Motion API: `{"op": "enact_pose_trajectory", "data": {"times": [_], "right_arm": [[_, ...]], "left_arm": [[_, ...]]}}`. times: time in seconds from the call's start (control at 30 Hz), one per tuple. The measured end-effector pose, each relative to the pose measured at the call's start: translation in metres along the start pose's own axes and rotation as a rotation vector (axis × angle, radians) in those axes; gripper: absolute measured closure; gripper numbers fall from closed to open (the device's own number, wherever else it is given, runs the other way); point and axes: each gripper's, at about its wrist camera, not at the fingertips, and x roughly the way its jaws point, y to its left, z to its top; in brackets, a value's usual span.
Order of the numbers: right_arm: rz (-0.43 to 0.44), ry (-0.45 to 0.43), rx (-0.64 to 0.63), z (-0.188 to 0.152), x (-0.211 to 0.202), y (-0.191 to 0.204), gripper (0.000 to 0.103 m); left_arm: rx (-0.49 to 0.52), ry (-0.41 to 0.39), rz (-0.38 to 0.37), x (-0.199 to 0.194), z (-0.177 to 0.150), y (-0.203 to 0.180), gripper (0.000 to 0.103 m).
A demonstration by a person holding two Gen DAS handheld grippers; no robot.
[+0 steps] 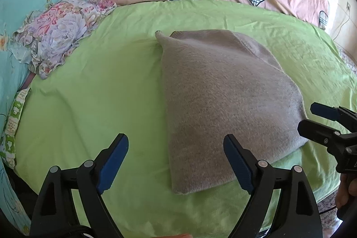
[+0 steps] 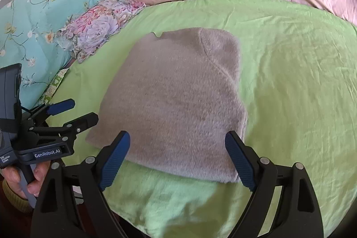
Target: Fold small clothes
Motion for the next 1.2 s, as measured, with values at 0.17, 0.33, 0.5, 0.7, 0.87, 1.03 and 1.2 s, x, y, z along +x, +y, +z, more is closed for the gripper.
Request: {"op": "enact_pose_trajectory", "data": {"times": [0.17, 0.33, 0.5, 0.7, 0.87, 1.03, 1.2], "right_arm": [[-0.005, 0.021, 0.011, 0.006, 0.007, -0.003, 0.015], [-0.009, 0.043, -0.003, 0.008, 0.013, -0.001, 0.015], [-0.003, 0.051, -0.007, 0.011, 0.016, 0.001, 0.015], [0.001, 0.057, -0.007, 0.014, 0.019, 0.000, 0.015], [0.009, 0.067, 0.002, 0.018, 0.023, 0.000, 0.015], [0.016, 0.076, -0.003, 0.022, 0.026, -0.002, 0.015], [0.018, 0.077, -0.001, 0.023, 0.026, -0.002, 0.014]], "left_arm": [[0.018, 0.012, 0.029, 0.007, 0.004, -0.001, 0.013], [0.022, 0.008, 0.041, 0.010, 0.010, -0.002, 0.012], [0.026, -0.002, 0.050, 0.009, 0.013, -0.005, 0.011], [0.025, -0.004, 0.064, 0.010, 0.016, -0.005, 0.011], [0.025, 0.004, 0.069, 0.012, 0.018, -0.006, 0.010], [0.023, 0.009, 0.065, 0.014, 0.020, -0.005, 0.010], [0.018, 0.010, 0.065, 0.015, 0.022, -0.005, 0.010]]}}
